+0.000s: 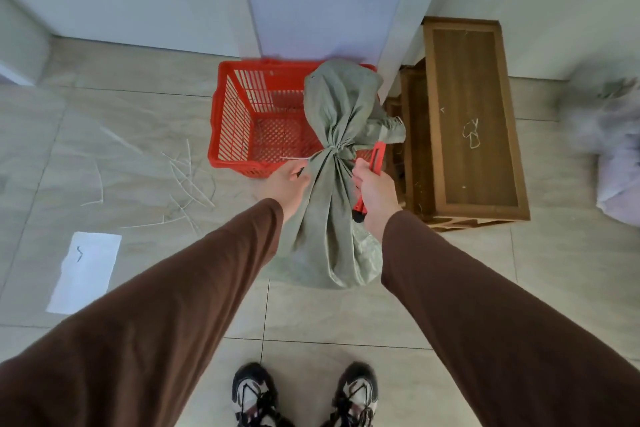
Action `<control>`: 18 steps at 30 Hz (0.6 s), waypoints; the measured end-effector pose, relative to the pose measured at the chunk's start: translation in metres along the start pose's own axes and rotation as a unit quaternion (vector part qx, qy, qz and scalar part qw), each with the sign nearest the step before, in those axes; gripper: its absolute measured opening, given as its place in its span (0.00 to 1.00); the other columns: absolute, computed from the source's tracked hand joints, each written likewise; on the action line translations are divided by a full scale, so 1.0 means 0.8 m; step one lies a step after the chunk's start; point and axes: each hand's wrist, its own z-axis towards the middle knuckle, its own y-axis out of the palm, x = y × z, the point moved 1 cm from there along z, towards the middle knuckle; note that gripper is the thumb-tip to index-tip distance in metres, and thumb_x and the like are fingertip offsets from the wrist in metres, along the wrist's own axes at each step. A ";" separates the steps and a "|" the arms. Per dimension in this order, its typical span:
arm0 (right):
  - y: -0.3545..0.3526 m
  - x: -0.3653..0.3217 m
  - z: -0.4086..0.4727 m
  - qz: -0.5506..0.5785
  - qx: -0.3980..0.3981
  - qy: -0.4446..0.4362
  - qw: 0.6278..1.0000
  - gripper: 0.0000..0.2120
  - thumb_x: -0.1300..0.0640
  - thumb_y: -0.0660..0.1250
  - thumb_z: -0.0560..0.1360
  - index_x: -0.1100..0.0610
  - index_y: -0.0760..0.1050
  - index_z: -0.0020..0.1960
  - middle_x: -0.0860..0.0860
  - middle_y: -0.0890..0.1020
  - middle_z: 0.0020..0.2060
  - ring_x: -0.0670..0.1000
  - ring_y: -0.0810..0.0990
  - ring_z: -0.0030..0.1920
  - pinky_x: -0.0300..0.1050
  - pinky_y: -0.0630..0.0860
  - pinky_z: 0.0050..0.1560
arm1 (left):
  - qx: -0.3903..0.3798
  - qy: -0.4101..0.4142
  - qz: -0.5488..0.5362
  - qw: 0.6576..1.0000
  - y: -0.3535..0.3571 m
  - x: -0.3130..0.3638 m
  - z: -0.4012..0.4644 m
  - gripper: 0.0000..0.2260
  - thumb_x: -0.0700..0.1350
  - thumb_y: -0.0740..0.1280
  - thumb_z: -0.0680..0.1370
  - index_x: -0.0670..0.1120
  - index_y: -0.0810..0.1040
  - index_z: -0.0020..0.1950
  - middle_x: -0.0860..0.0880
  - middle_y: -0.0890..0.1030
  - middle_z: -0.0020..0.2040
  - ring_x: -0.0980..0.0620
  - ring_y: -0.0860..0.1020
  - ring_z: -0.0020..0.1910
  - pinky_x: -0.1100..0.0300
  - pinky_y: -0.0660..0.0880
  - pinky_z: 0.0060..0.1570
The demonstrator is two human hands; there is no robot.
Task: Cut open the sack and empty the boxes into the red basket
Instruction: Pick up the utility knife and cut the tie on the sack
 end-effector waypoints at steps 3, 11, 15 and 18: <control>0.009 0.013 0.032 -0.017 0.004 -0.017 1.000 0.08 0.43 0.66 0.81 0.46 0.79 0.51 0.54 0.80 0.44 0.55 0.80 0.45 0.51 0.78 0.49 | 0.008 0.012 -0.020 1.000 0.019 -0.014 0.032 0.22 0.42 0.64 0.83 0.44 0.69 0.77 0.48 0.70 0.77 0.51 0.68 0.76 0.54 0.60 0.78; 0.033 0.069 0.090 0.086 -0.056 0.001 0.995 0.09 0.46 0.69 0.82 0.48 0.80 0.60 0.50 0.86 0.55 0.49 0.84 0.50 0.42 0.79 0.43 | -0.020 -0.022 -0.165 0.986 0.055 -0.057 0.080 0.22 0.50 0.59 0.85 0.46 0.67 0.78 0.48 0.70 0.77 0.51 0.68 0.75 0.56 0.61 0.76; 0.040 0.104 0.076 0.080 -0.080 -0.030 0.993 0.09 0.44 0.70 0.81 0.48 0.84 0.55 0.49 0.86 0.47 0.51 0.82 0.43 0.43 0.76 0.39 | -0.043 -0.009 -0.284 0.958 0.050 -0.081 0.056 0.11 0.43 0.61 0.84 0.47 0.78 0.65 0.46 0.86 0.53 0.55 0.86 0.46 0.60 0.83 0.45; 0.045 0.119 0.055 0.097 -0.115 -0.042 0.988 0.12 0.46 0.70 0.81 0.53 0.84 0.58 0.55 0.89 0.51 0.53 0.86 0.45 0.47 0.82 0.43 | -0.048 0.026 -0.326 0.944 0.033 -0.101 0.032 0.11 0.37 0.64 0.82 0.47 0.81 0.62 0.48 0.88 0.45 0.53 0.86 0.42 0.61 0.83 0.39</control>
